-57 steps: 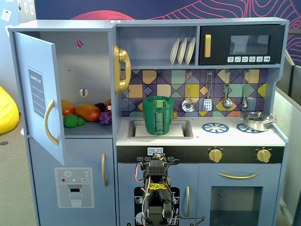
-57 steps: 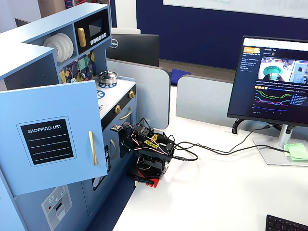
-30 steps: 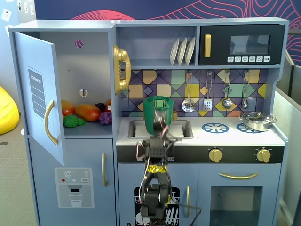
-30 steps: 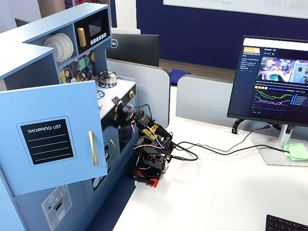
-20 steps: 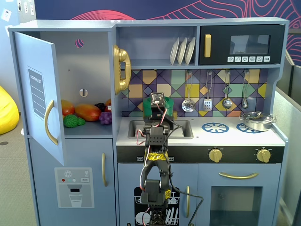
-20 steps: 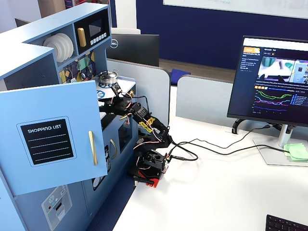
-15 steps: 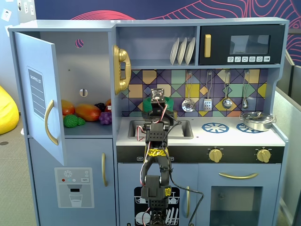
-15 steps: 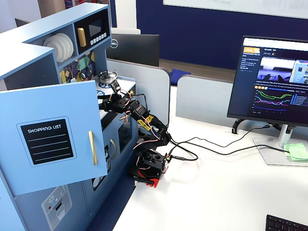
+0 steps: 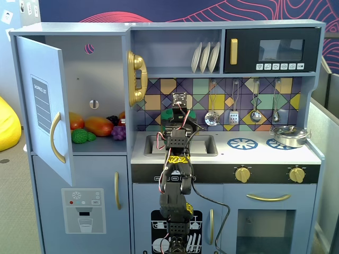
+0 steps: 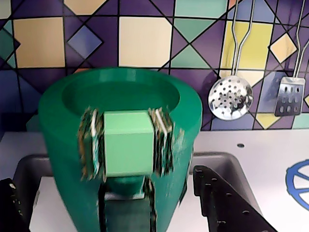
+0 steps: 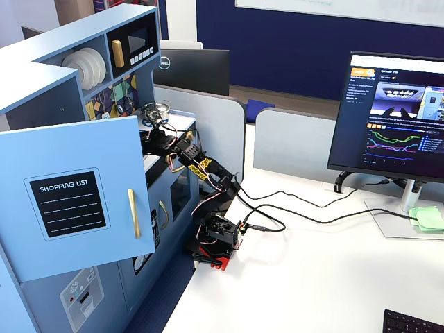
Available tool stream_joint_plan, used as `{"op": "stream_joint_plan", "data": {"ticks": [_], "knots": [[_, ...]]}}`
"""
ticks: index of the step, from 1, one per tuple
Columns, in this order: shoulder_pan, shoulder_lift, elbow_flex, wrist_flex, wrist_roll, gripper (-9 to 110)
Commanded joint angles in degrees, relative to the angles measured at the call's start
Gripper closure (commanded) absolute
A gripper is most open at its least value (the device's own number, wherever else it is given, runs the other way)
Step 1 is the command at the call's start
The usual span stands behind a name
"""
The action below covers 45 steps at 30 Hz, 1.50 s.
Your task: Take off the lid from the green recipient and place it on the counter
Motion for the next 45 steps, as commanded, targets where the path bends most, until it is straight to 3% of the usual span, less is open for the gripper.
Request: {"op": "stream_joint_plan", "data": {"ticks": [1, 15, 24, 38, 45], "knots": [[0.7, -3.4, -6.2, -2.8, -0.8, 61], [-0.6, -13.6, -14.3, -4.8, -1.0, 68], [-2.9, -14.9, -14.5, -3.6, -2.3, 101], [-1.3, -14.6, -25.0, -0.2, -3.3, 101], [12.5, -12.4, -25.9, 1.6, -2.6, 101]]}}
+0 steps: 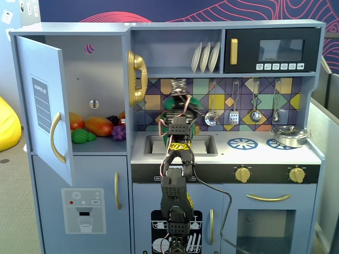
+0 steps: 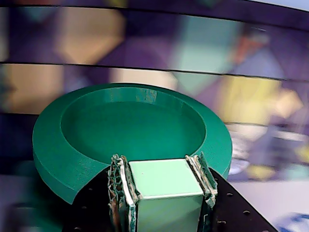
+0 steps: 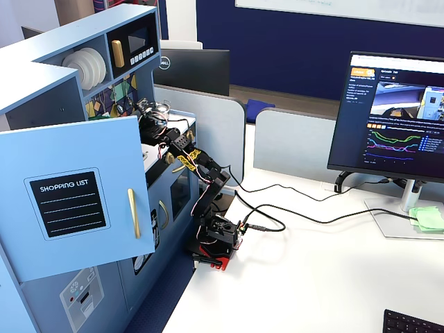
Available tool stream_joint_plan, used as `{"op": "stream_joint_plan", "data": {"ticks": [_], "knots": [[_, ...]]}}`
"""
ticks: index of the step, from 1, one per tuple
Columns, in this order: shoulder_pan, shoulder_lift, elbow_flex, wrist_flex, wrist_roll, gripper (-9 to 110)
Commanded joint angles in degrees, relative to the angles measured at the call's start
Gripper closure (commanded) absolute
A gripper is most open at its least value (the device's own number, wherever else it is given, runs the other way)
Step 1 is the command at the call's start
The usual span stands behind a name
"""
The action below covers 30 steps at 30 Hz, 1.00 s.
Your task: Take off the lid from the green recipient and place it on the counter
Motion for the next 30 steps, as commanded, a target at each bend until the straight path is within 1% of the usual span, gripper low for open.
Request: {"op": "stream_joint_plan", "data": {"ticks": [1, 5, 8, 11, 16, 22, 30], "knots": [[11.1, 2.5, -5.1, -0.2, 0.4, 101], [20.7, 0.8, -2.8, -3.1, 1.3, 101], [24.2, 0.6, 3.3, -8.0, -0.2, 101], [26.7, -1.0, 8.4, -12.6, 0.9, 101], [27.6, -3.7, 18.5, -23.8, 0.1, 101], [26.8, -7.9, 24.5, -31.6, 0.5, 101], [25.8, -11.8, 28.1, -36.9, 0.8, 101]]}}
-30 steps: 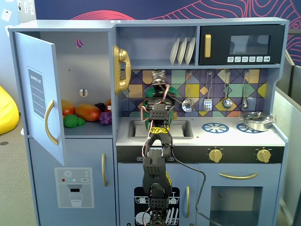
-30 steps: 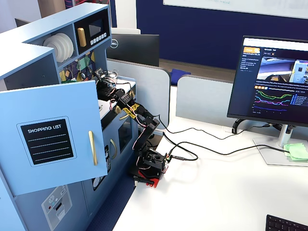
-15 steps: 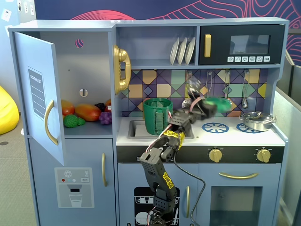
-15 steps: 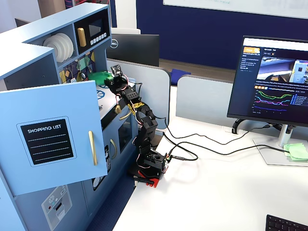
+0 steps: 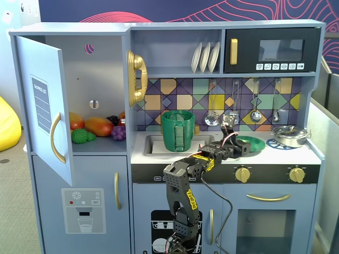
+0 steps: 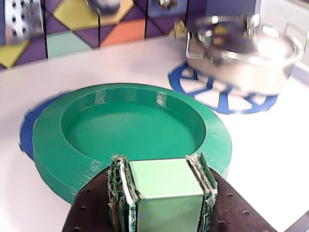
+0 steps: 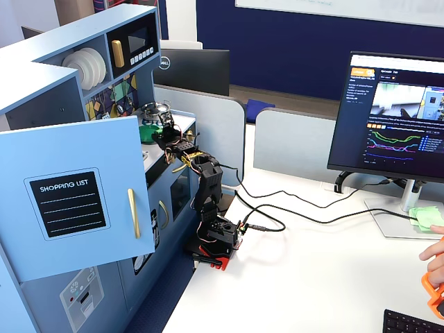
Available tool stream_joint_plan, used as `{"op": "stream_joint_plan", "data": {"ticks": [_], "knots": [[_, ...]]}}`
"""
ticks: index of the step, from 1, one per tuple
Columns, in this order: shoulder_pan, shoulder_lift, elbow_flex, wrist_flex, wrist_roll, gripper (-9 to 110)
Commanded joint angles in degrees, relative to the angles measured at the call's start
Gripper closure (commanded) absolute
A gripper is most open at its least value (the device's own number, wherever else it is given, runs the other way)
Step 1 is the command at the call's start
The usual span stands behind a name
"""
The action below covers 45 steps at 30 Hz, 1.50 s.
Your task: Take off the lid from the green recipient and place it on the counter
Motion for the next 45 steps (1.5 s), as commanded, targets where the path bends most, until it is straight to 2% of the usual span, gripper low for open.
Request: {"op": "stream_joint_plan", "data": {"ticks": [1, 5, 10, 16, 20, 27, 32, 37, 39, 45], "knots": [[-0.5, 0.2, -0.5, -3.7, 0.4, 101], [-0.7, 0.0, 0.2, -4.0, 1.1, 100], [-0.4, 0.7, 1.3, -4.1, 3.7, 78], [-0.7, 2.4, 1.4, -4.0, 4.4, 70], [-1.5, 9.6, 1.8, 1.2, 3.9, 71], [-5.4, 33.7, 3.5, 32.3, -1.4, 73], [-9.2, 50.7, 16.6, 50.1, -8.6, 78], [-16.3, 60.0, 26.8, 70.3, -6.9, 83], [-19.5, 62.2, 32.1, 72.8, -5.3, 86], [-28.6, 69.3, 47.9, 69.5, -0.4, 96]]}}
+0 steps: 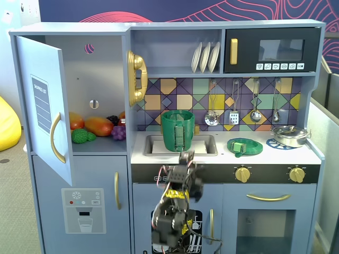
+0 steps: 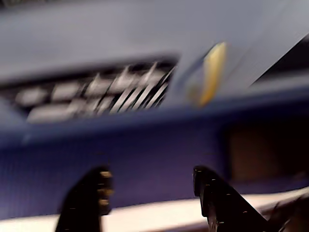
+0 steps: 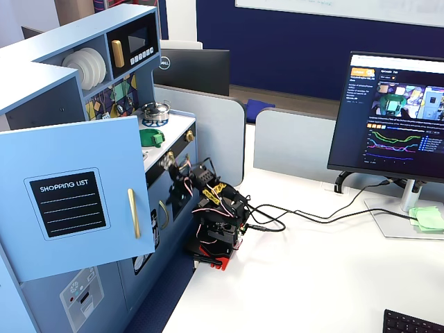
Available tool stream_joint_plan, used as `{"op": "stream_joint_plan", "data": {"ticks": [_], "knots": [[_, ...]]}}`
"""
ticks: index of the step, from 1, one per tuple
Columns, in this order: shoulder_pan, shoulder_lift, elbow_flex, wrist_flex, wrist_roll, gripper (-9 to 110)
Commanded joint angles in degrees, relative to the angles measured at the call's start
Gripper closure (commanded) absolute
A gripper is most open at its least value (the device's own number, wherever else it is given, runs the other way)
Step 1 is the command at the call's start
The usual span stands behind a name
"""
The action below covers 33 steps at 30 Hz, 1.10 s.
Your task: Take off the lid from the green recipient and place it on the counter
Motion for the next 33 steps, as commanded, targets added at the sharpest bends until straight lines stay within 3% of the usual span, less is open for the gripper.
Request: {"op": "stream_joint_plan", "data": {"ticks": [1, 15, 19, 28, 33], "knots": [[-5.7, 4.2, 8.0, -0.5, 2.4, 98], [-15.2, 9.1, 19.4, 7.1, 20.8, 101], [-15.6, 10.6, 19.5, 11.5, 21.6, 101], [-14.2, 10.7, 19.5, 21.2, 12.6, 101], [-14.2, 10.7, 19.5, 21.6, 14.6, 101]]}}
